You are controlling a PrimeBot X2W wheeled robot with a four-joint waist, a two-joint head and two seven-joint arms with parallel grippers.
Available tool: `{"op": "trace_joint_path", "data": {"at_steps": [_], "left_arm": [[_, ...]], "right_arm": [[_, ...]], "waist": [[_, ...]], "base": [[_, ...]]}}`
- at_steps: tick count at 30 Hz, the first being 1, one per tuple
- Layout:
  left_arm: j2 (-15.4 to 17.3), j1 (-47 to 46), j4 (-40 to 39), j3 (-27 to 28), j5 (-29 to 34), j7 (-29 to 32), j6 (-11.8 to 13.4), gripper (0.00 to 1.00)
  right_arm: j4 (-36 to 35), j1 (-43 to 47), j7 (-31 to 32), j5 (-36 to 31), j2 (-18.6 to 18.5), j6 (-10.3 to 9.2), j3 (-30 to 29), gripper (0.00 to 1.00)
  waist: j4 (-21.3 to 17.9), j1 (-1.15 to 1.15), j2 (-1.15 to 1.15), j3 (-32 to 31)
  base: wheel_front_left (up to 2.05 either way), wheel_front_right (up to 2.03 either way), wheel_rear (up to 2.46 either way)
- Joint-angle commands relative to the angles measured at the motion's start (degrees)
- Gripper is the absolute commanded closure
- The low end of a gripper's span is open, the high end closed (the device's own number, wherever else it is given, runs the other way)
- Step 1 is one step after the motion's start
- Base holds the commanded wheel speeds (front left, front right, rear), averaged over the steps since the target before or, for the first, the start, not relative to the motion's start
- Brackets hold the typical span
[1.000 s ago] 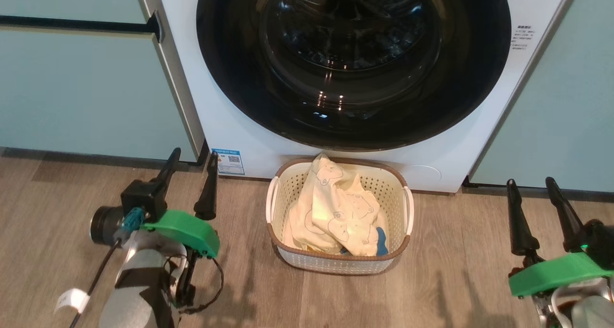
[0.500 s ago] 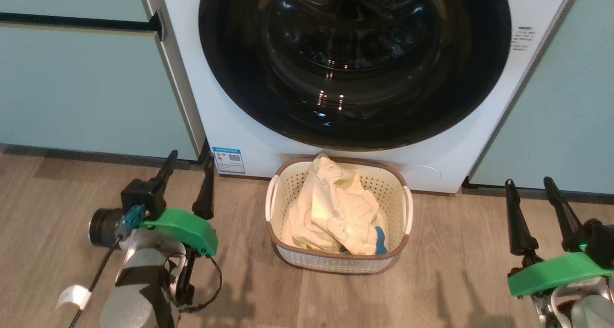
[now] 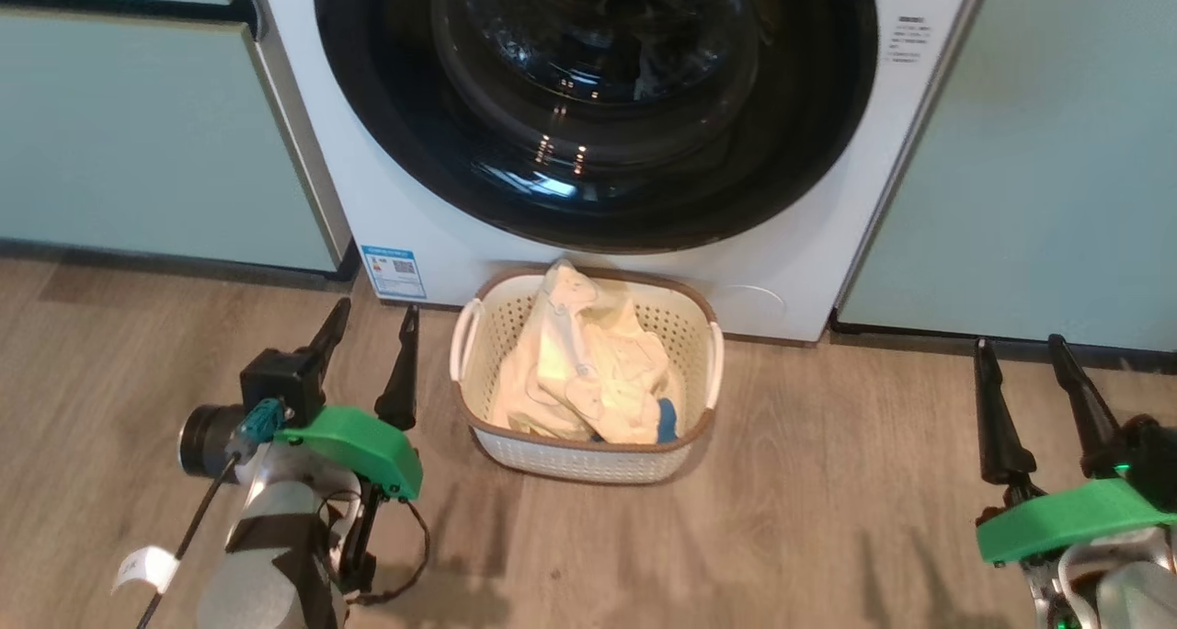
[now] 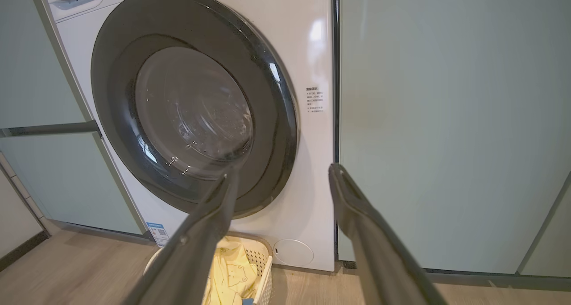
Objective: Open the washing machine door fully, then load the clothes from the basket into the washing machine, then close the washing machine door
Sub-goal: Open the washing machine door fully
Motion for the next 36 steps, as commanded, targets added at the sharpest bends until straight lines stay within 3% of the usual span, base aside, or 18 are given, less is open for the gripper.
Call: {"op": "trace_joint_path", "data": {"at_steps": [1, 12, 36], "left_arm": [[0.75, -3.70, -1.69, 1.57, 0.06, -0.36, -0.10, 0.00], [0.73, -3.60, -1.96, 1.15, -0.56, -0.36, -0.57, 0.00], [0.72, -3.77, -0.54, 0.85, -0.25, -0.36, -0.77, 0.00]], "right_arm": [[-1.77, -2.71, -0.54, 0.35, -0.94, -0.19, 1.19, 0.00], [-1.84, -2.69, -0.54, 0.87, -0.94, -0.19, 1.30, 0.00], [-1.72, -3.05, -0.54, 1.40, -0.94, -0.19, 1.15, 0.00]], "waist": [[-0.03, 0.00, 0.00, 0.06], [-0.38, 0.00, 0.00, 0.32], [-0.54, 0.00, 0.00, 0.24]], "base": [[0.75, 1.55, -2.30], [0.65, 0.73, -1.38], [0.02, 0.02, -0.03]]}}
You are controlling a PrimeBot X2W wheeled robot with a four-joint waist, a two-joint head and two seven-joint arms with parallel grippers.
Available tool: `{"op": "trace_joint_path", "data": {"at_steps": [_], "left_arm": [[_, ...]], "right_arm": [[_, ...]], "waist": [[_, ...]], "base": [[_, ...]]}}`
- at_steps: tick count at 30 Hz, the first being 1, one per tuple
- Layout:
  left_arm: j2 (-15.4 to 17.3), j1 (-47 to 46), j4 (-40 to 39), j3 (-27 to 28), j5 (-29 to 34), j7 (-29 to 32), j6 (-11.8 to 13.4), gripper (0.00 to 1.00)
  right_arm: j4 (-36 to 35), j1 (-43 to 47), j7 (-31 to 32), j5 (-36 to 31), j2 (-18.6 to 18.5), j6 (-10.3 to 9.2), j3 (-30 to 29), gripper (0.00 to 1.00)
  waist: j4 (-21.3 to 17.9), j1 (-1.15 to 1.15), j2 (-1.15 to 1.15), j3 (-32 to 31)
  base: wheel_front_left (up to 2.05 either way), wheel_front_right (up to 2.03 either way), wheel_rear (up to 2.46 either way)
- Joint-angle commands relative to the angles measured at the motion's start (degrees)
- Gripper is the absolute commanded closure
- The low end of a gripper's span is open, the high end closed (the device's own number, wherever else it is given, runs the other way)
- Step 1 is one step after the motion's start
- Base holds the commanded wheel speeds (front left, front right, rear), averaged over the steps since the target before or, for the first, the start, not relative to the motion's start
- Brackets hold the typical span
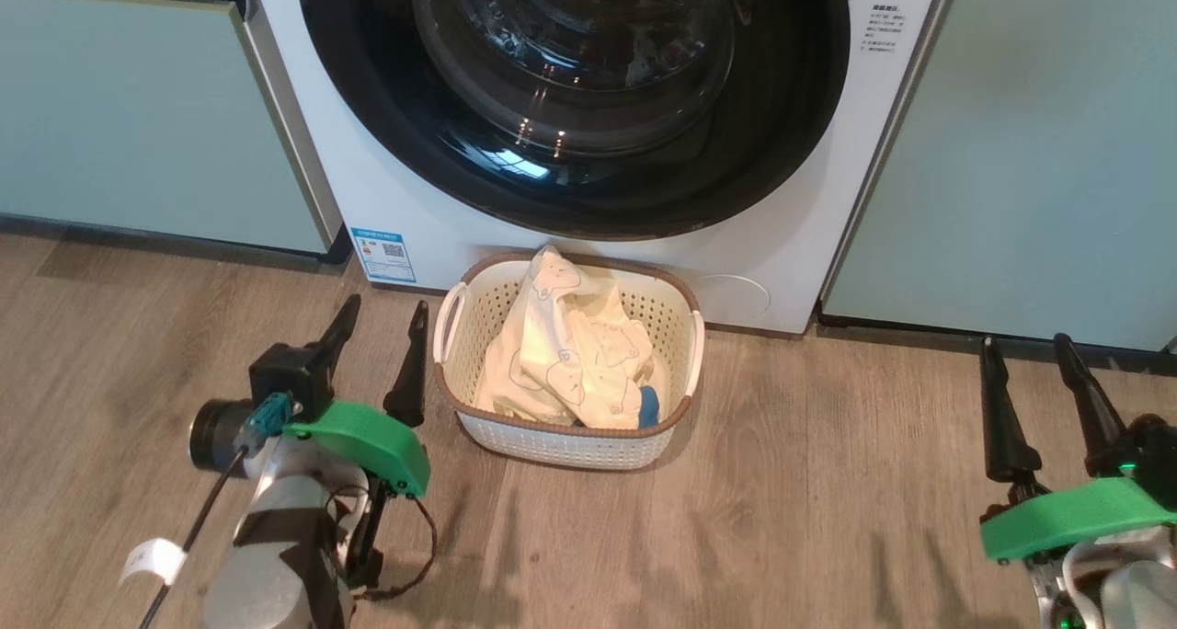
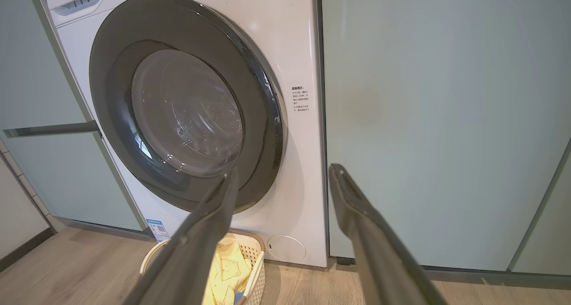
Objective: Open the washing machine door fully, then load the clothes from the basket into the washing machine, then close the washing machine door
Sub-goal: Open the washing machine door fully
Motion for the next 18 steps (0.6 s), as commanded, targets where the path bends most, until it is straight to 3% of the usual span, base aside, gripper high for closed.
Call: {"op": "trace_joint_path", "data": {"at_steps": [1, 3, 5, 6, 8, 9, 18], "left_arm": [[1.05, -2.78, -1.57, 1.57, 0.01, -0.36, -0.22, 0.00], [1.05, -2.76, -1.55, 1.59, 0.02, -0.36, -0.20, 0.00], [1.03, -2.76, -1.54, 1.57, 0.01, -0.36, -0.19, 0.00], [1.03, -2.72, -1.55, 1.51, 0.05, -0.36, -0.17, 0.00], [1.00, -2.62, -1.60, 1.34, 0.08, -0.36, -0.11, 0.00], [0.99, -2.55, -1.61, 1.23, 0.08, -0.36, -0.08, 0.00], [0.85, -2.29, -1.67, -0.08, -0.19, -0.36, 0.33, 0.00]], "right_arm": [[-1.91, -3.00, -0.54, 0.66, -0.65, -0.19, 1.25, 0.00], [-1.96, -3.11, -0.54, 2.21, -0.65, -0.19, 1.18, 0.00], [-1.63, -3.43, -0.54, 4.56, -0.65, -0.19, 1.08, 0.29], [-1.36, -3.70, -0.54, 6.20, -0.65, -0.19, 0.92, 0.51], [-0.78, -4.37, -0.54, 9.61, -0.65, -0.19, 0.89, 0.72], [-0.34, -4.78, -0.54, 12.55, -0.65, -0.19, 0.62, 1.00], [4.85, -10.80, -0.54, 37.76, -0.65, -0.19, -2.07, 1.00]], "waist": [[0.03, 0.00, 0.00, 0.01], [0.08, 0.00, 0.00, 0.01], [0.16, 0.00, 0.00, 0.05], [0.20, 0.00, 0.00, 0.06], [0.27, 0.00, 0.00, 0.09], [0.31, 0.00, 0.00, 0.11], [1.40, 0.00, 0.00, 1.17]], "base": [[0.00, 0.00, 0.00], [0.00, 0.00, 0.00], [0.00, 0.00, 0.00], [0.00, 0.00, 0.00], [0.00, 0.00, 0.00], [0.00, 0.00, 0.00], [0.00, 0.00, 0.00]]}}
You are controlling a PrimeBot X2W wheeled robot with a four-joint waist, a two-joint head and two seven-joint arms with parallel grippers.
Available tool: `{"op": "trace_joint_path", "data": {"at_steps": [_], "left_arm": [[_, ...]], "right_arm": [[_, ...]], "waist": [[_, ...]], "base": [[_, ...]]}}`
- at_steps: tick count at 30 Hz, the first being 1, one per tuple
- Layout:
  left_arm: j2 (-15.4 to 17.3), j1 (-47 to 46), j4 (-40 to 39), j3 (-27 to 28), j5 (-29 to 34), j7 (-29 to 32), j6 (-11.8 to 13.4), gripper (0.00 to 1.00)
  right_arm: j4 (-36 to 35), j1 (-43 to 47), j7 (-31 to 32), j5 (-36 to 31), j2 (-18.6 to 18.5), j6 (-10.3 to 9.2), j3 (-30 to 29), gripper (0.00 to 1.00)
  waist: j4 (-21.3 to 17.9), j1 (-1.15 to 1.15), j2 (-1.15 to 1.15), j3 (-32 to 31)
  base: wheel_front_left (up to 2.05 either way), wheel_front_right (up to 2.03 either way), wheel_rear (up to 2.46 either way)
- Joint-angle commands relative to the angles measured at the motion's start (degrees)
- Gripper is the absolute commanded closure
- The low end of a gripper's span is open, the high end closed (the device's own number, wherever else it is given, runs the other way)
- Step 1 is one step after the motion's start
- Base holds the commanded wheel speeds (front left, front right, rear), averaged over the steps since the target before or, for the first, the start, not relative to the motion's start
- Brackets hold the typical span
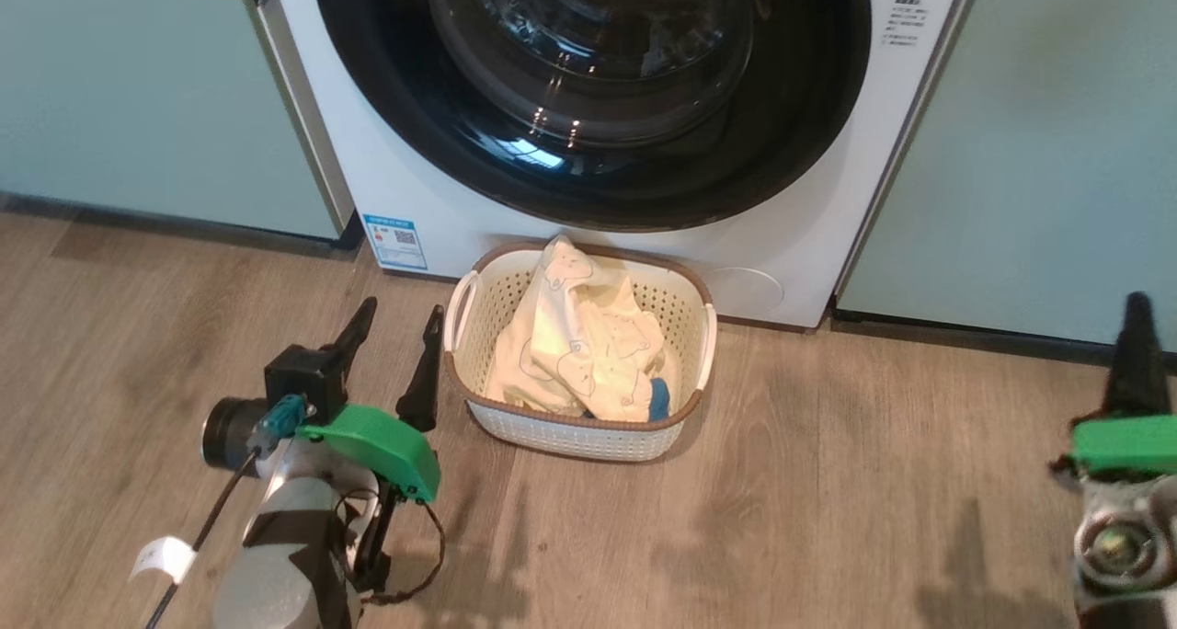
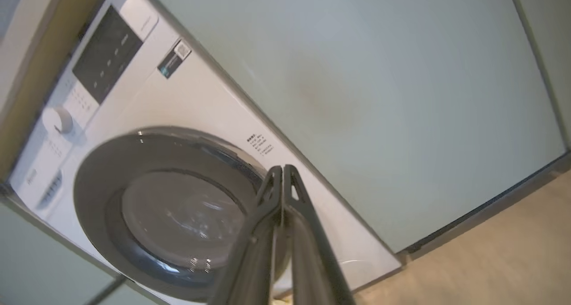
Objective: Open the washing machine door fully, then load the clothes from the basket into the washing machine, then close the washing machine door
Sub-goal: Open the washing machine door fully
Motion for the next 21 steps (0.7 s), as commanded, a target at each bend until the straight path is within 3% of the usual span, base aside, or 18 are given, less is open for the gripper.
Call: {"op": "trace_joint_path", "data": {"at_steps": [1, 4, 10, 15, 21], "left_arm": [[0.87, -2.32, -1.70, 1.42, -0.19, -0.36, 0.25, 0.00], [0.82, -2.24, -1.78, 0.72, -0.49, -0.36, 0.50, 0.00], [0.77, -2.95, -1.78, -0.26, -0.86, -0.36, 0.77, 0.00], [0.74, -3.63, -1.71, -1.42, -1.13, -0.36, 1.01, 0.00], [0.72, -4.28, -1.71, -3.23, -2.12, -0.36, 1.65, 0.00]], "right_arm": [[-1.58, -3.29, -0.54, 1.28, -0.66, -0.17, 0.93, 1.00], [0.28, -5.79, -0.54, 12.19, -0.92, -0.17, 0.07, 1.00], [3.33, -11.78, 3.20, 29.28, -5.47, -0.17, -0.12, 1.00], [6.47, -17.52, 8.79, 37.98, -7.98, -0.17, -1.07, 1.00], [11.98, -24.77, 14.96, 42.70, -10.51, -0.17, -1.53, 1.00]], "waist": [[0.21, 0.00, 0.00, 0.21], [0.79, 0.00, 0.00, 0.91], [1.92, 0.00, 0.00, 3.42], [2.97, 0.00, 0.00, 5.91], [4.51, 0.00, 0.00, 8.70]], "base": [[0.00, 0.00, 0.00], [0.00, 0.00, 0.00], [0.00, 0.00, 0.00], [0.00, 0.00, 0.00], [0.00, 0.00, 0.00]]}}
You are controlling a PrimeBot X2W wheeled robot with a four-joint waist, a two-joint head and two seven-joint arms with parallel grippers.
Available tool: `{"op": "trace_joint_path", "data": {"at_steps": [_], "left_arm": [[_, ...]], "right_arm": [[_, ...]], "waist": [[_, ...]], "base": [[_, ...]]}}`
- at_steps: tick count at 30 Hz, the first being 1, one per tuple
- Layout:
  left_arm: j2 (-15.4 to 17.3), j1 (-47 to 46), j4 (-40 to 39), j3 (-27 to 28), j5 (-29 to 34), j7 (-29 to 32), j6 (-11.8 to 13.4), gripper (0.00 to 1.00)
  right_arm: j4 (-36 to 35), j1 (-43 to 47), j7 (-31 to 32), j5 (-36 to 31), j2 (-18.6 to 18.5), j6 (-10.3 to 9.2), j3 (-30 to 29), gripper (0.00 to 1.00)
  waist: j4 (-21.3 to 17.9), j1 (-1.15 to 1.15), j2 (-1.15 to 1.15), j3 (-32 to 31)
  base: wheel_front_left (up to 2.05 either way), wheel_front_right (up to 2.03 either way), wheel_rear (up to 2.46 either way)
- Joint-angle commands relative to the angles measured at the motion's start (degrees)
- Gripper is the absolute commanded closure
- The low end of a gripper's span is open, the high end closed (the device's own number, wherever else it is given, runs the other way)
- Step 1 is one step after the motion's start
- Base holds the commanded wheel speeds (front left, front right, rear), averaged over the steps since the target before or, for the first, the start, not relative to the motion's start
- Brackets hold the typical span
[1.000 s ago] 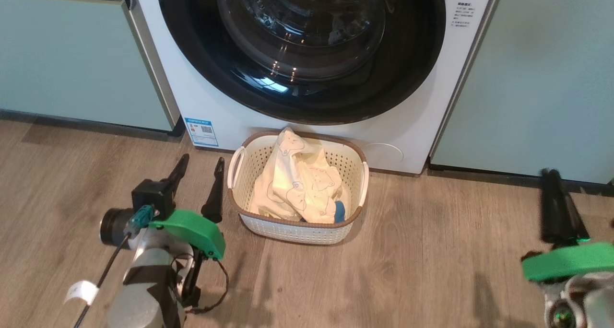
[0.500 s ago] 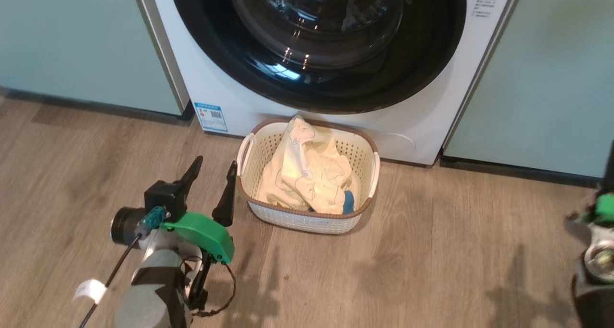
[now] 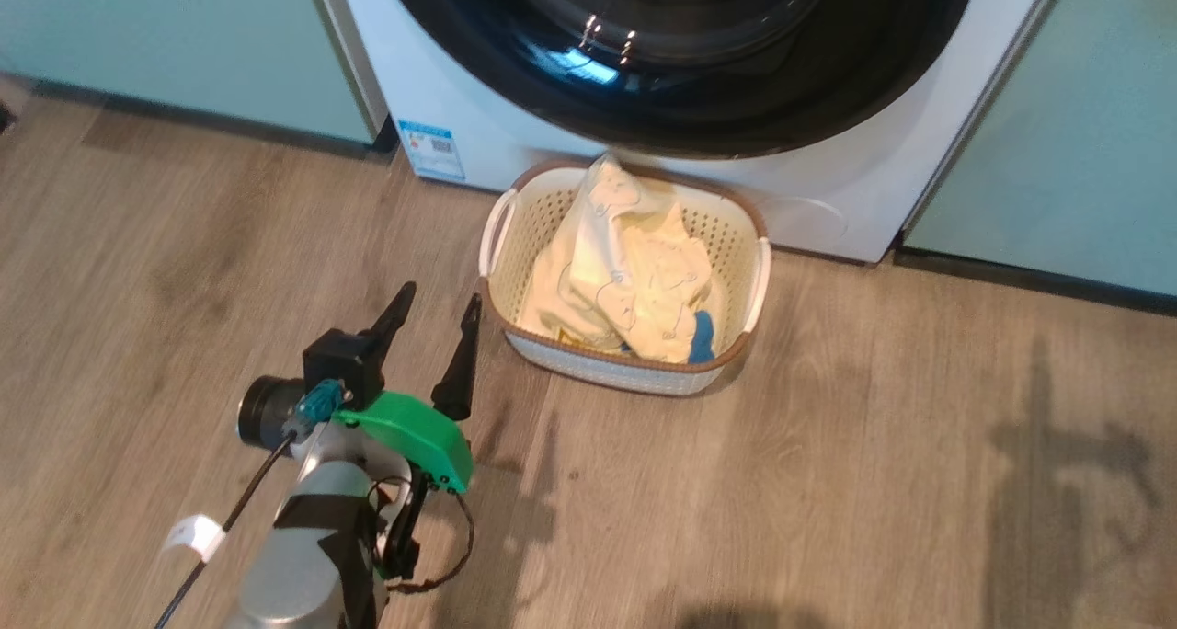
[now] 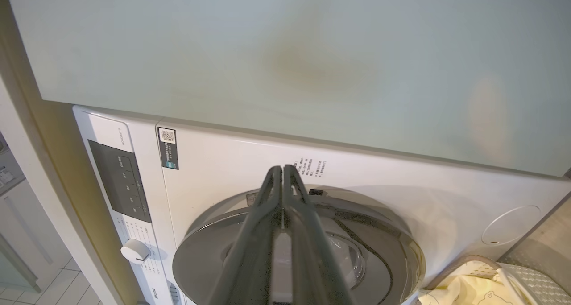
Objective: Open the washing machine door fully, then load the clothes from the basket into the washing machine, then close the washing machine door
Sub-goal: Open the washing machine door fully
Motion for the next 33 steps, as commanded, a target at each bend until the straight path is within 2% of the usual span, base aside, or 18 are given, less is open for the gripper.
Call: {"op": "trace_joint_path", "data": {"at_steps": [1, 21, 33], "left_arm": [[0.79, -2.54, -1.71, 1.22, -0.46, -0.36, 0.46, 0.00], [0.78, -6.61, -3.21, -4.98, -4.04, -0.36, 2.41, 0.00], [0.78, -8.65, -4.24, -7.45, -6.09, -0.36, 3.90, 0.00]], "right_arm": [[-0.58, -3.92, 1.60, 0.88, -1.48, -0.16, 0.86, 1.00], [19.64, -23.10, 17.11, 8.07, -5.90, -0.16, -1.10, 1.00], [25.48, -30.84, 21.90, 5.66, -8.00, -0.16, 1.33, 1.00]], "waist": [[1.10, -0.01, 0.00, 1.39], [8.63, -0.01, 0.00, 10.52], [10.72, -0.01, 0.00, 15.81]], "base": [[0.00, 0.00, 0.00], [0.00, 0.00, 0.00], [0.00, 0.00, 0.00]]}}
